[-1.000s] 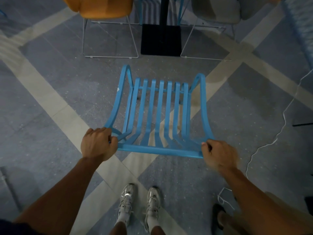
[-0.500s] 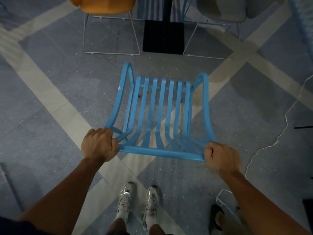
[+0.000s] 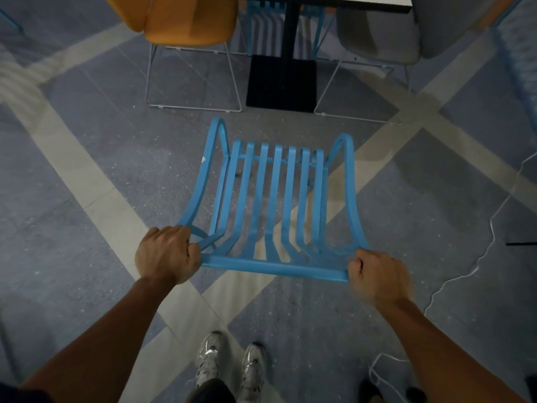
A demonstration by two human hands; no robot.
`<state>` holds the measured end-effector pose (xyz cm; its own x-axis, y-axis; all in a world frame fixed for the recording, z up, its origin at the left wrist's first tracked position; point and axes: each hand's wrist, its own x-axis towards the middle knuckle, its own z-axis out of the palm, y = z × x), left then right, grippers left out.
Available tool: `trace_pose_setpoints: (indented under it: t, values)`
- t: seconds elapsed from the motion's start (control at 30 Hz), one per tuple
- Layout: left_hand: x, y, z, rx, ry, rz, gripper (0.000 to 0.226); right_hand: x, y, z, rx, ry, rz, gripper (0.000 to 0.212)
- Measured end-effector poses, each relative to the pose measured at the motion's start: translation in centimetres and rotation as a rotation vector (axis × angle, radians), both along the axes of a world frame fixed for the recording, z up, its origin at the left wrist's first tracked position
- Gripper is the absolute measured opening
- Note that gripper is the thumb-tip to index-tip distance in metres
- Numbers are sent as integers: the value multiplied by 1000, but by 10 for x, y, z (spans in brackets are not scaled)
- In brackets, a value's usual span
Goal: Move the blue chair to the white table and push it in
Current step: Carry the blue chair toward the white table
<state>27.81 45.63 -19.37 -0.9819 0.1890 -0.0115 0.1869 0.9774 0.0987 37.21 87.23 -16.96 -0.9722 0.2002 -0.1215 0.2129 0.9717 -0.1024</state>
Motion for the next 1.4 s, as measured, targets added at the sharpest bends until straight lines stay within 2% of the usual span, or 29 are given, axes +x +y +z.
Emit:
trace_pose_setpoints:
  t: [0.53,0.7,0.83,1.4]
  values:
    - [-98,29,3,34,59,-6,21,-100,24,1,-28,-40,6,27]
    - [-144,40,1,12,33,12,21,-143,35,-1,-4,-60,5,32]
    - [-175,43,2,5,10,-1,21,-176,41,-1,-11,-116,-22,31]
    - [-311,63,12,35,-72,-2,21,-317,61,-4,54,-141,-25,29]
